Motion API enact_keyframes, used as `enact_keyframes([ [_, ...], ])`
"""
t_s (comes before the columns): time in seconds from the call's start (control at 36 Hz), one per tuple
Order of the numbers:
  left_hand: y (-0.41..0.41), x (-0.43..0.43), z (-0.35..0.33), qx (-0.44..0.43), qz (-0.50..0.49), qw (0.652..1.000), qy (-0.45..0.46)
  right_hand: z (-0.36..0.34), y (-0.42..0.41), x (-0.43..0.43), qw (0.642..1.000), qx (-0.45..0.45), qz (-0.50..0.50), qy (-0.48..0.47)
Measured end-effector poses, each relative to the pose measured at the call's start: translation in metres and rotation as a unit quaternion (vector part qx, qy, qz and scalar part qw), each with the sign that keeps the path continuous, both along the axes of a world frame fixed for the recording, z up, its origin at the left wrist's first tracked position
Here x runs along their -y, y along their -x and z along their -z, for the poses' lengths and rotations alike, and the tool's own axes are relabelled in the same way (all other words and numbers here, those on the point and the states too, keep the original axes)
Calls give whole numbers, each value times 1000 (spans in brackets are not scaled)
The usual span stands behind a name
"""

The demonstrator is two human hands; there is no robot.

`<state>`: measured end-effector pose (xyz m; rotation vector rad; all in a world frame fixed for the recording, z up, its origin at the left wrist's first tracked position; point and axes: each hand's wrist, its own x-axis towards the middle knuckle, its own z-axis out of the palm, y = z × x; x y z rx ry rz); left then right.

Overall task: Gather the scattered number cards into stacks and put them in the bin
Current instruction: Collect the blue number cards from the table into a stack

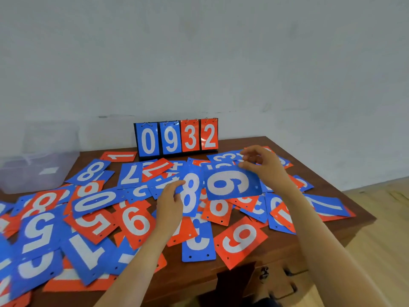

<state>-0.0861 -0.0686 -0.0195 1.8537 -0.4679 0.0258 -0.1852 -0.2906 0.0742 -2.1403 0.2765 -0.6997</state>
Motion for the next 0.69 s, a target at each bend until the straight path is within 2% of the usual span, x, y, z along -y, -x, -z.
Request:
enact_keyframes([
  [0.11, 8, -1, -6, -27, 38, 999, 14, 7, 10, -3, 998, -43, -46, -20],
  [0.25, 29, 3, -14, -71, 124, 990, 19, 28, 16, -9, 996, -63, -54, -23],
  [0.33, 39, 4, -15, -87, 177, 980, 11, 39, 17, -15, 997, -60, -48, 3],
  [0.44, 48, 9, -8, -96, 180, 978, 35, 48, 15, -24, 999, -42, -10, 17],
  [0.5, 50, 10, -6, -94, 152, 982, 62, 51, 16, -24, 999, -45, 23, -9],
  [0.64, 51, 13, 3, -92, 118, 983, 110, 70, 20, -20, 979, -106, 65, -163],
  [0.69, 50, 15, 8, -102, 119, 982, 104, 77, 19, -20, 978, -95, 71, -171],
])
